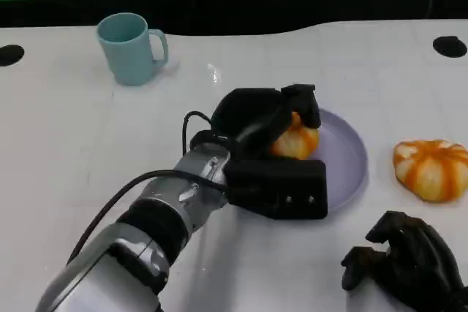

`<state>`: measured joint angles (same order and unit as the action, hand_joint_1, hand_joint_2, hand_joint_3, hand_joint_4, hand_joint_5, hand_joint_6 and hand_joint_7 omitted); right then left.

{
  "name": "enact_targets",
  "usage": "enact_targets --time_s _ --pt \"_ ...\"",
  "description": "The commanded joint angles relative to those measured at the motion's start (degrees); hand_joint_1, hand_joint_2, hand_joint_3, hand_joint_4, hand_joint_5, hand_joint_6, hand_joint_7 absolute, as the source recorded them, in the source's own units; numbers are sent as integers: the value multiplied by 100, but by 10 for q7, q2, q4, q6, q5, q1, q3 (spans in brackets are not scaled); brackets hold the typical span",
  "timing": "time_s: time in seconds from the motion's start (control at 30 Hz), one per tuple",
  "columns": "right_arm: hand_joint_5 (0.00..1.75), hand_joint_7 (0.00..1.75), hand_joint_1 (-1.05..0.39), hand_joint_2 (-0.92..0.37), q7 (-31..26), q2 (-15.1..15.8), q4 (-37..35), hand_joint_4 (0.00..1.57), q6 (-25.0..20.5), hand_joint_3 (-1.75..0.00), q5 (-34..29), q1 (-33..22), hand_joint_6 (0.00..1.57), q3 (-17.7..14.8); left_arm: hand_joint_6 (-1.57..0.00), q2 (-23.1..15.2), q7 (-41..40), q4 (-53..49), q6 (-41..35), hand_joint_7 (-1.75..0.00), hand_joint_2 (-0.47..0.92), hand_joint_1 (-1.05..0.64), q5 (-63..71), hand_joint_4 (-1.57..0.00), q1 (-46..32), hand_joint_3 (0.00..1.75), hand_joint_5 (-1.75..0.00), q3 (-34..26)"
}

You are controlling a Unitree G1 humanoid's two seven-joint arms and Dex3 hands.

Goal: Grasp the bread from the table and place it into the plate.

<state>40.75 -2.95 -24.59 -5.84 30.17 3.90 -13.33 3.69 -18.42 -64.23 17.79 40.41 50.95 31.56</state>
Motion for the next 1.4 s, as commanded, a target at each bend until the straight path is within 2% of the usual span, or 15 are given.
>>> enact_targets --time_s 0.03,0.07,0.13,0.17,0.23,0.33,0.47,0.67,0.87,1.3,1.4 --pt "69 32 -102 -74 -5 3 11 157 0 0 2 -7 157 1 -29 1 39 -6 -24 -22 92 -45 10 -27 25 34 -149 17" --pt "69 32 -102 -74 -5 3 13 157 -1 0 2 -8 157 2 -26 1 41 -6 -26 -17 92 -50 11 -23 26 32 -128 19" --pt "69 32 -102 -74 -5 3 13 157 2 0 1 -9 157 2 -24 0 57 -5 -34 -14 92 -52 11 -21 29 32 -116 24" --pt "69 32 -102 -75 -4 3 12 157 4 -1 0 -9 157 2 -18 0 67 -5 -39 -10 92 -64 12 -12 32 36 -95 27" --pt "69 33 -102 -75 -4 3 11 157 7 -1 -1 -8 157 3 -13 -2 91 -4 -51 -7 92 -75 15 -5 37 39 -76 33" --pt "69 32 -102 -74 -1 3 10 157 3 0 2 -7 157 3 -4 -7 136 -1 -64 -2 92 -93 21 -1 46 43 -52 42" --pt "69 32 -102 -73 -2 3 8 157 1 0 4 -6 157 1 0 -16 175 11 -68 0 92 -104 19 0 49 48 -34 46" --pt "68 32 -101 -75 1 4 2 157 10 -1 1 -2 157 1 0 -29 195 38 -62 0 92 -105 8 -2 41 53 -35 37" --pt "69 32 -102 -74 2 3 -2 157 13 0 2 -1 157 0 -2 -60 204 97 -45 -1 92 -105 -8 -6 9 53 -38 27" --pt "69 32 -102 -74 2 3 -3 157 14 0 2 0 157 0 -2 -65 210 115 -51 -1 92 -105 -9 -5 1 54 -40 27" --pt "71 33 -102 -76 -2 -1 2 157 26 -1 -6 -12 157 5 -8 -132 251 247 -12 -4 92 -96 -66 -12 -81 50 -44 -20"
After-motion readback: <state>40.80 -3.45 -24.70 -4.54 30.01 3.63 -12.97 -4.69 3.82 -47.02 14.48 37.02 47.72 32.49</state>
